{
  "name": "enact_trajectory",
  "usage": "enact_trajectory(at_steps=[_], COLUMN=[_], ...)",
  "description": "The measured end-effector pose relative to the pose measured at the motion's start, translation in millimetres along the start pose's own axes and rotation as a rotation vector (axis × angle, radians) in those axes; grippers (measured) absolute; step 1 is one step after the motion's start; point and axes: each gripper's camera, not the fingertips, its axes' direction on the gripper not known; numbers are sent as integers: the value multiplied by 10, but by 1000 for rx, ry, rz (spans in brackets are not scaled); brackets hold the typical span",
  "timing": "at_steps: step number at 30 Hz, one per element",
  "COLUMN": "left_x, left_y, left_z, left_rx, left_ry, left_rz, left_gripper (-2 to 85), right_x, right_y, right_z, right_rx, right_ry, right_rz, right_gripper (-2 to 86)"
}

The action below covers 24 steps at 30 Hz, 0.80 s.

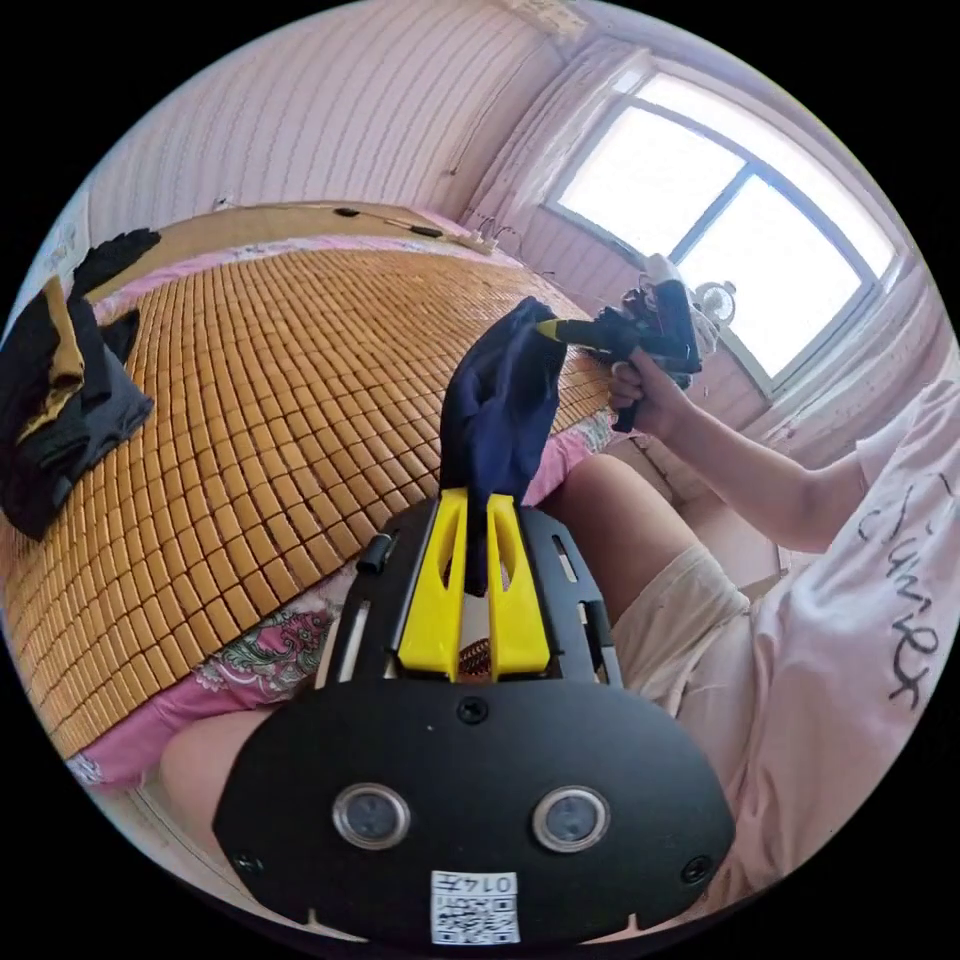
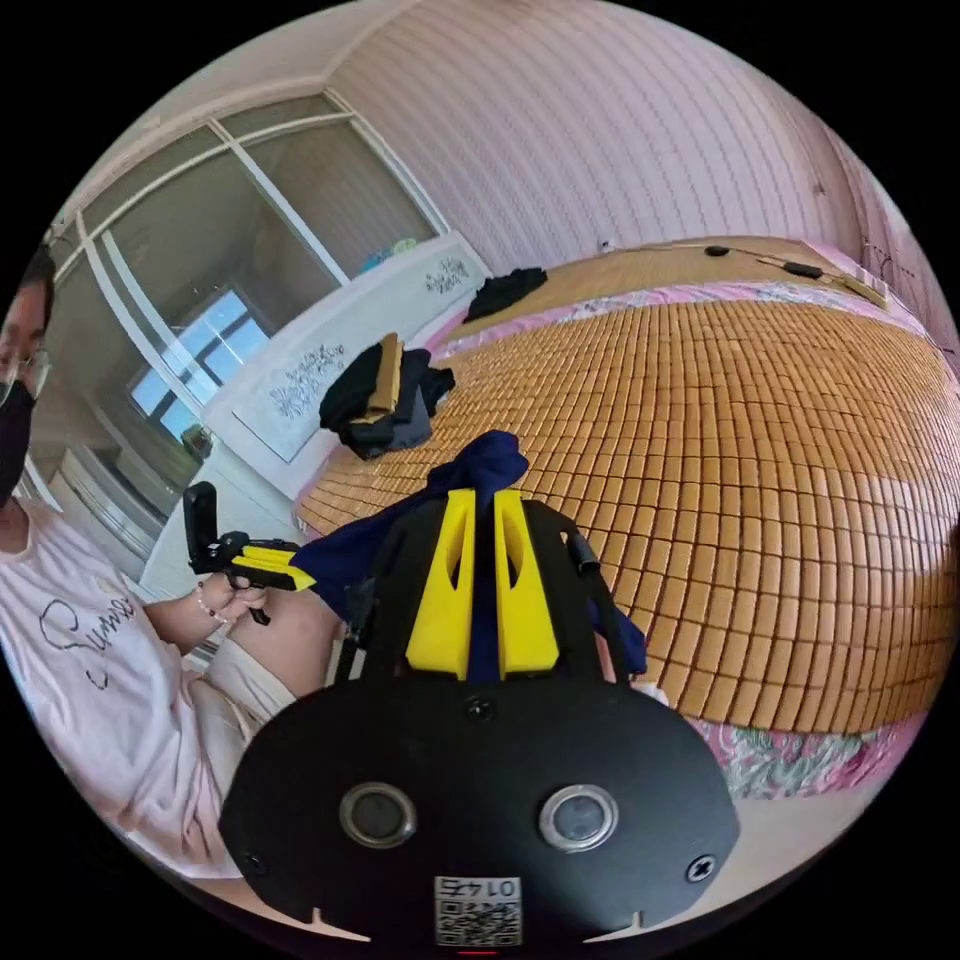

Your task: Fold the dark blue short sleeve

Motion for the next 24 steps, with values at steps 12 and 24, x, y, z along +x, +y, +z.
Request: enact_trajectory(at_steps=[12,24], left_x=[1143,1797], left_y=[-462,-1492], left_z=[-403,271], left_rx=[103,64], left_ry=[4,60], left_rz=[290,433], left_gripper=[31,31], right_x=[-597,-95], right_y=[723,128], right_z=[-1993,-2579], right_rx=[236,178], right_ry=[197,450], right_rz=[-36,-79], right_gripper=[23,23])
